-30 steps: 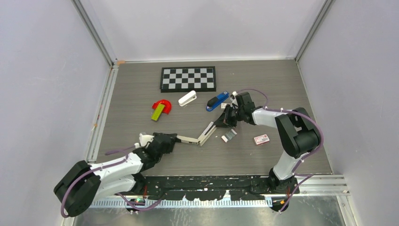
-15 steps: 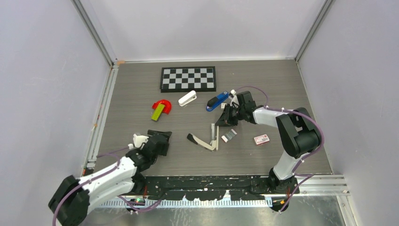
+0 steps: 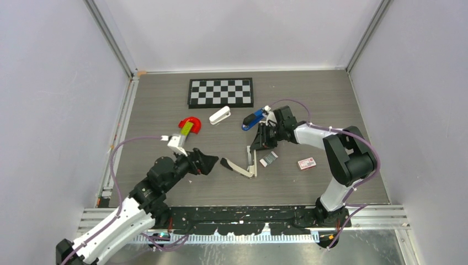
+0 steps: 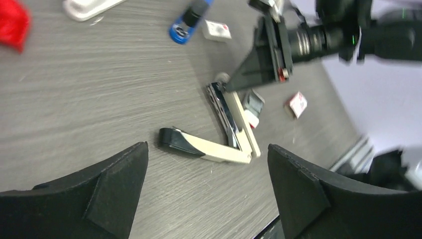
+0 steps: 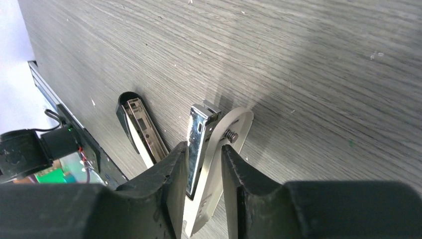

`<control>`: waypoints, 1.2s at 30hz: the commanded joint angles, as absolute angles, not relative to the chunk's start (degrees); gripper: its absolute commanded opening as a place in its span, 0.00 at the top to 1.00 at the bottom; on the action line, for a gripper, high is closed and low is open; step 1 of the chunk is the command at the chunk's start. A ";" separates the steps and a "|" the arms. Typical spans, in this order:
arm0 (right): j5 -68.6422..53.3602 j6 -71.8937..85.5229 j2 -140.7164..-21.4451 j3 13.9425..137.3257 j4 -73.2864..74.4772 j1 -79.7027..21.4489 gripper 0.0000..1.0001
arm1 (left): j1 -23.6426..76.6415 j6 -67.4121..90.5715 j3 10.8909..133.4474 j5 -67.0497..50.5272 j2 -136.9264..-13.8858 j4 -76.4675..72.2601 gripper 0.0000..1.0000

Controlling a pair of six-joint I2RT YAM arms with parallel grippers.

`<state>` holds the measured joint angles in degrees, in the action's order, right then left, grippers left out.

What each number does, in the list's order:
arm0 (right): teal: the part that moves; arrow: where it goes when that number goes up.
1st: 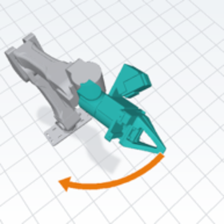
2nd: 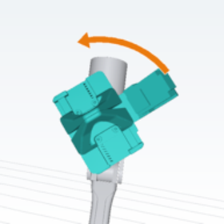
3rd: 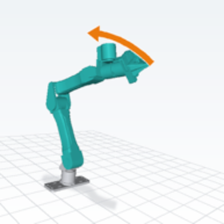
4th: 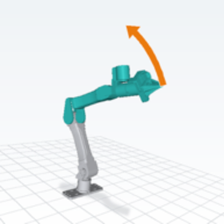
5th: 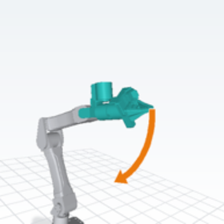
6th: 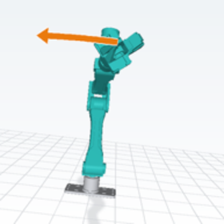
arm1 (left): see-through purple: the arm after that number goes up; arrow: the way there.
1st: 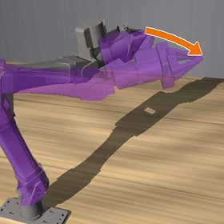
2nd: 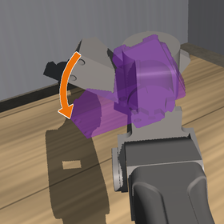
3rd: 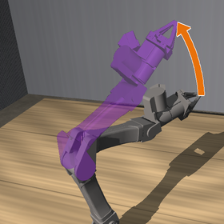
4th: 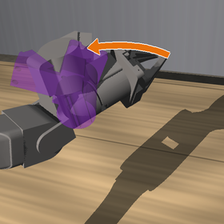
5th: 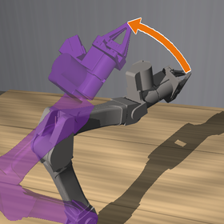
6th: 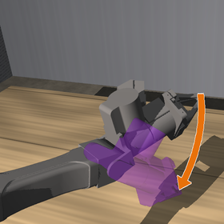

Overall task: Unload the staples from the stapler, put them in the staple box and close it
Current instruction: Open the stapler at the center of the board.

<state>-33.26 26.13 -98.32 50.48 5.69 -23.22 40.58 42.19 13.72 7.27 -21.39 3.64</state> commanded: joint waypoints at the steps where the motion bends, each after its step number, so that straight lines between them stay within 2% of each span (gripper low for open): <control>1: -34.77 20.21 -94.61 54.25 8.85 -23.43 0.62 | 42.57 20.80 20.57 -9.22 -35.04 -3.09 0.11; 6: -36.43 12.43 -90.43 56.40 13.95 -23.27 0.55 | 49.41 -1.19 29.85 -11.45 -50.39 -0.88 0.09; 12: -46.42 2.07 -86.62 61.14 23.05 -18.11 0.48 | 52.66 -20.86 40.63 -19.60 -63.69 10.84 0.07; 17: -50.48 1.68 -84.38 60.72 23.42 -15.00 0.44 | 53.12 -27.96 46.07 -20.50 -75.13 16.24 0.08; 21: -52.07 -1.25 -84.03 61.59 25.68 -14.88 0.39 | 53.26 -34.80 47.90 -19.98 -79.18 20.26 0.08; 30: -54.40 -2.11 -82.83 62.06 26.84 -13.83 0.38 | 53.26 -42.99 48.34 -19.46 -85.49 15.71 0.08; 33: -55.02 -2.11 -82.64 62.05 26.76 -13.45 0.38 | 53.26 -43.61 48.51 -20.22 -87.59 13.84 0.10; 36: -55.23 -2.84 -82.53 61.91 27.01 -13.32 0.38 | 53.26 -43.65 48.84 -20.78 -89.29 12.90 0.17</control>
